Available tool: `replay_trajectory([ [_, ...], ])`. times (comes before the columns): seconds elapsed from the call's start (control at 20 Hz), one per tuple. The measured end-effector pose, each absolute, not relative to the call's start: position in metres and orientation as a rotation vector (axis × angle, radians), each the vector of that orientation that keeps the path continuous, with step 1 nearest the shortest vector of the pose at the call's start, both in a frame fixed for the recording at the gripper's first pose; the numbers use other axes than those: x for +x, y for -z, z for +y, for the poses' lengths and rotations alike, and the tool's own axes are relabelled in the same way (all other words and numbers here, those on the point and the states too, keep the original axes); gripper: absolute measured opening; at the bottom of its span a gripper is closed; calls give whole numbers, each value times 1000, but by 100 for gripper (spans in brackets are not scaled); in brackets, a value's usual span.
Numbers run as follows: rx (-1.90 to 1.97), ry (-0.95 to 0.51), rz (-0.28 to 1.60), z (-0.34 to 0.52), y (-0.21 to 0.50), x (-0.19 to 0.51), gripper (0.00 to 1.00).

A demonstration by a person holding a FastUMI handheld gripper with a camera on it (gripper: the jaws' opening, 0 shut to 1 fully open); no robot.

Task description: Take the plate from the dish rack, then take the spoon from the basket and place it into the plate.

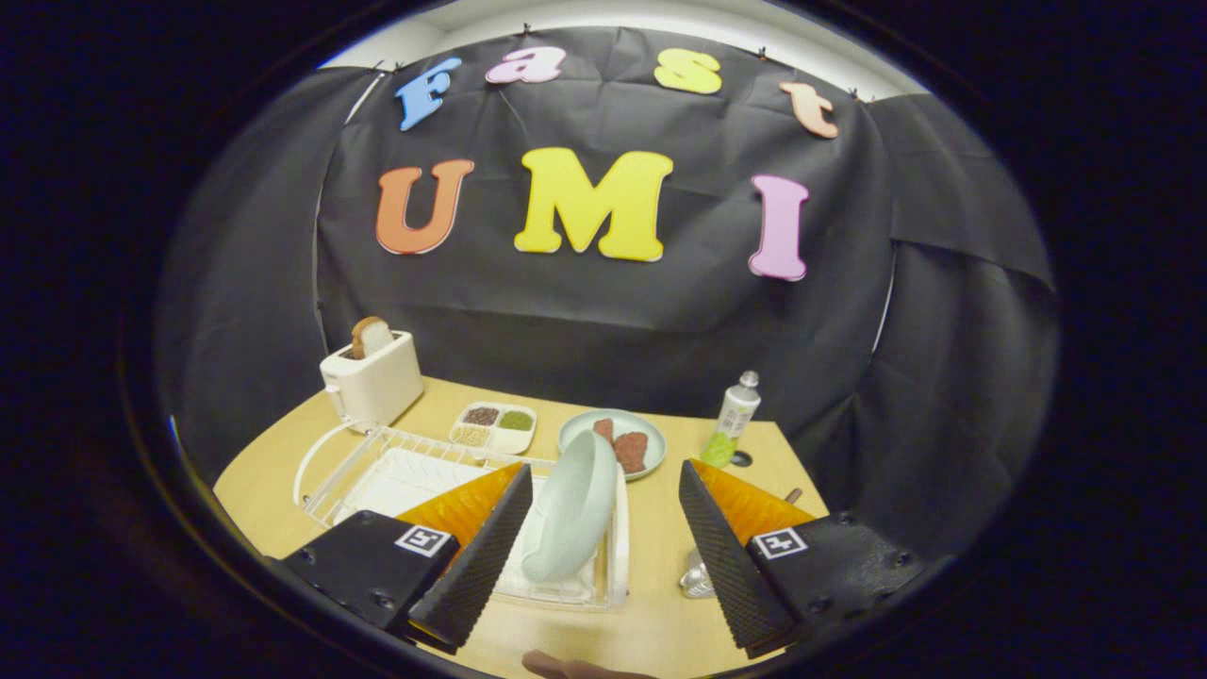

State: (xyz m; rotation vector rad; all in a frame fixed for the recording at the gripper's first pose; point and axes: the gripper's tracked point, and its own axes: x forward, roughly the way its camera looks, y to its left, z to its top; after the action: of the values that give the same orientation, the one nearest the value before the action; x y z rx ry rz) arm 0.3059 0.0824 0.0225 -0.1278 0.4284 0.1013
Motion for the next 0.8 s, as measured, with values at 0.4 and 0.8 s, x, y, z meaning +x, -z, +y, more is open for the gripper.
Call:
replay_trajectory([
  [0.4, -34, -134, 822, 92, 21, 369, 93],
  [0.8, -93, -115, 1015, 93, 40, 390, 74],
])
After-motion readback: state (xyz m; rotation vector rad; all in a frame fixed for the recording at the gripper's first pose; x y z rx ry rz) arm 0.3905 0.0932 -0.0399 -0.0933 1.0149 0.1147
